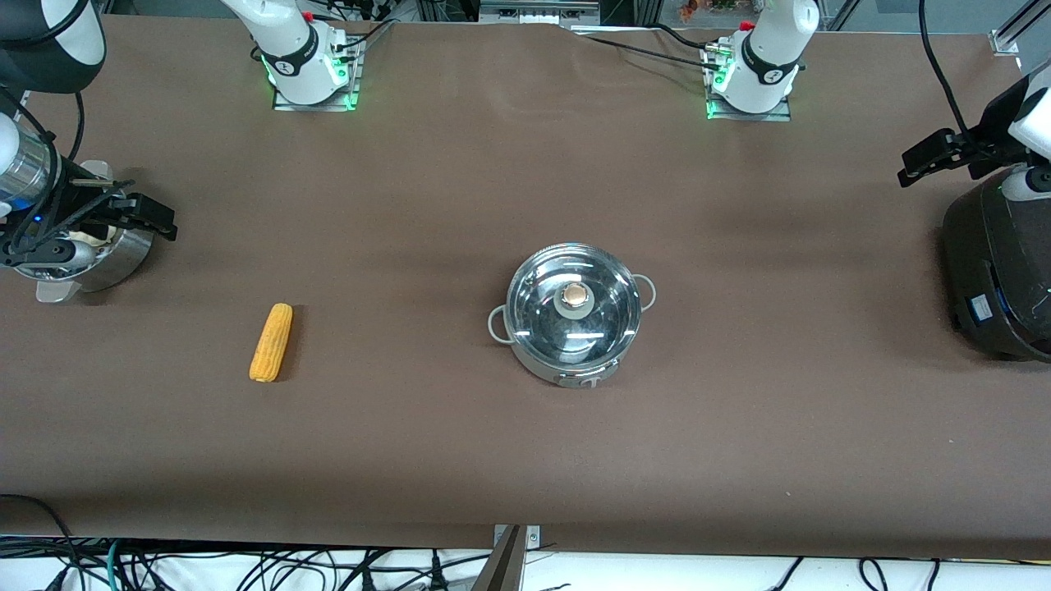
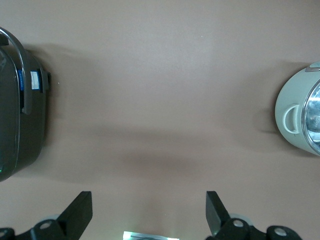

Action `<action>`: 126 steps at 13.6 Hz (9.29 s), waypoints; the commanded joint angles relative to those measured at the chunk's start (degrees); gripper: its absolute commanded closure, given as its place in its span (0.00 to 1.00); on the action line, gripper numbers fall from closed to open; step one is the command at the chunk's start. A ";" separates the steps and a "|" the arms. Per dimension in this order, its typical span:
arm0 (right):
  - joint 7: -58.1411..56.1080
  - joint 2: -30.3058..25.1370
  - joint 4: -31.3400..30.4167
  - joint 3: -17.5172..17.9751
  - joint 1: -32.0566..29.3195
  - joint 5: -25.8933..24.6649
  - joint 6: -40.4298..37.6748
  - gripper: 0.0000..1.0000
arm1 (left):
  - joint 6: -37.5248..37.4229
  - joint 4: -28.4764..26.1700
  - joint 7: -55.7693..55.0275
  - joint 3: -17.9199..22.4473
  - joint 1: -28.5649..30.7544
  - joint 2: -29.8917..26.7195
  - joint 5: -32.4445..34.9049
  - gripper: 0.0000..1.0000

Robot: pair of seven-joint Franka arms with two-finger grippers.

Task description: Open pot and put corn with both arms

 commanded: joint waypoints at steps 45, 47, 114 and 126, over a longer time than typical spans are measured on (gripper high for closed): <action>0.54 33.39 1.57 0.59 0.95 1.17 29.14 0.00 | 0.55 0.18 1.55 -0.45 1.56 0.12 0.07 0.00; 0.54 33.84 0.00 0.59 0.86 2.14 31.07 0.00 | 0.55 0.71 1.47 -0.27 1.47 1.08 -0.02 0.00; -3.33 22.85 25.12 9.11 1.56 6.19 -3.11 0.76 | 27.53 19.96 -54.08 -13.37 -29.20 43.89 10.26 0.74; -3.15 22.94 24.86 10.34 1.47 6.28 -3.20 0.76 | 18.74 19.61 -50.07 -12.66 -25.35 33.54 6.67 1.00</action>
